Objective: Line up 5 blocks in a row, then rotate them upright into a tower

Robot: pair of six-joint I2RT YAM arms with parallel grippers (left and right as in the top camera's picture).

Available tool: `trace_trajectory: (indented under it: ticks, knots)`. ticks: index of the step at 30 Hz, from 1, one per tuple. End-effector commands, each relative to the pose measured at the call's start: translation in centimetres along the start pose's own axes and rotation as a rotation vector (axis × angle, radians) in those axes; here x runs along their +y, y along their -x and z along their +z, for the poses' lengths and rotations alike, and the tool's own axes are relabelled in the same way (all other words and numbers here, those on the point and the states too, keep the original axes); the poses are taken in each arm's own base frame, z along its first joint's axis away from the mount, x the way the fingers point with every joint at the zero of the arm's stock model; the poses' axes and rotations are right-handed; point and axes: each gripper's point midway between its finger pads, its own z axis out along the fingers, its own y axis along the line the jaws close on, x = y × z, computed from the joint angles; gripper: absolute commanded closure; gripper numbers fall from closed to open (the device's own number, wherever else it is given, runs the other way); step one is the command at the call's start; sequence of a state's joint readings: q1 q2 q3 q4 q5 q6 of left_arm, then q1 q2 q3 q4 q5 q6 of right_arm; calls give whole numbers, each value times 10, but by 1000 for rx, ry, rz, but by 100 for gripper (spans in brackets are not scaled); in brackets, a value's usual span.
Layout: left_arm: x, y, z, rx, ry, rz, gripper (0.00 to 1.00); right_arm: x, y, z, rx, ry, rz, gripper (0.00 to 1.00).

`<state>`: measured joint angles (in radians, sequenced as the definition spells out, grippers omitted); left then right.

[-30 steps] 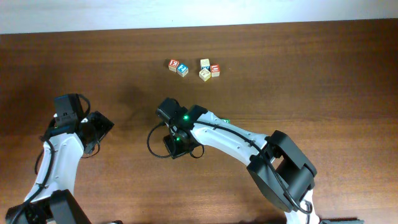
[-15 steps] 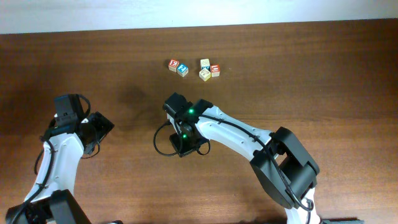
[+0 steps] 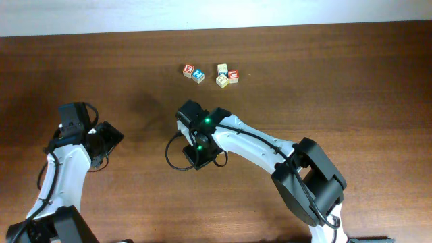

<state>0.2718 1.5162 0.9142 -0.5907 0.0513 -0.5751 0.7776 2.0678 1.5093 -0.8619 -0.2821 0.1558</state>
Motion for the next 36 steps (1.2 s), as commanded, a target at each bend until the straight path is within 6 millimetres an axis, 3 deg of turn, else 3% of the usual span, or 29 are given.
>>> trace_trajectory:
  ticks: [1, 9, 15, 20, 22, 24, 29, 36]
  knots:
    - [1, 1, -4, -6, 2, 13, 30, 0, 7, 0, -13, -3, -77, 96]
    - [2, 0, -4, -4, 4, 14, 30, 1, 7, -2, -7, -4, -116, 96]
    - [2, 0, -4, -5, 4, 14, 30, -4, 2, -3, 18, -32, -290, 96]
    - [2, 0, -4, -4, 4, 14, 30, 17, 7, -11, 8, -11, -336, 96]
    - [2, 0, -4, -4, 4, 14, 30, 29, 6, -7, 7, -8, -375, 96]
    - [2, 0, -4, -4, 4, 14, 30, 29, 2, -1, 18, -28, -385, 96]
    - [2, 0, -4, -3, 4, 14, 30, 15, -2, 15, 60, -80, -373, 96]
    - [2, 0, -4, -5, 6, 21, 30, -21, 4, 9, 58, -292, -362, 96]
